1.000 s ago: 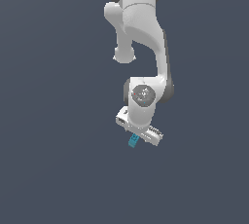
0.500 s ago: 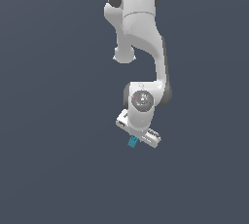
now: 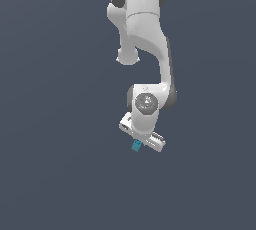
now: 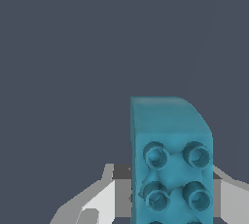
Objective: Pick up the object and move it to a goal position.
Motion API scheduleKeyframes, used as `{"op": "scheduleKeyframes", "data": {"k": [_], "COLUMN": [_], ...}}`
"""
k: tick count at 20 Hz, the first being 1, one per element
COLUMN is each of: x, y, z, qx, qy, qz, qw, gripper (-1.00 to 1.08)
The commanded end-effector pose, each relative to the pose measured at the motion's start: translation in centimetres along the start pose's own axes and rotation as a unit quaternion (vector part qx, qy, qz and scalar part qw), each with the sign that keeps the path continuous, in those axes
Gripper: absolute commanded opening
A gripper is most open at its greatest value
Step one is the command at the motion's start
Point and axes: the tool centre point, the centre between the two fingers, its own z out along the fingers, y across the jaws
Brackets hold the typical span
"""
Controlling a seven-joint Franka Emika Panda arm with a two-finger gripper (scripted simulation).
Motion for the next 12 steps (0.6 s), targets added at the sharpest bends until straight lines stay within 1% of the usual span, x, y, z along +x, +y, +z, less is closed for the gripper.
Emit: {"op": "scheduleKeyframes", "data": {"k": [1, 6, 12], "x": [0.0, -0.3, -1.0], "y": [-0.1, -1.4, -4.4], "z": [-0.1, -1.4, -4.6], "qx": [0.000, 0.000, 0.000], "qy": [0.000, 0.000, 0.000], "qz": [0.000, 0.000, 0.000], "qw": [1.0000, 1.0000, 1.0000], "gripper": [-1.00, -1.00, -1.00]}}
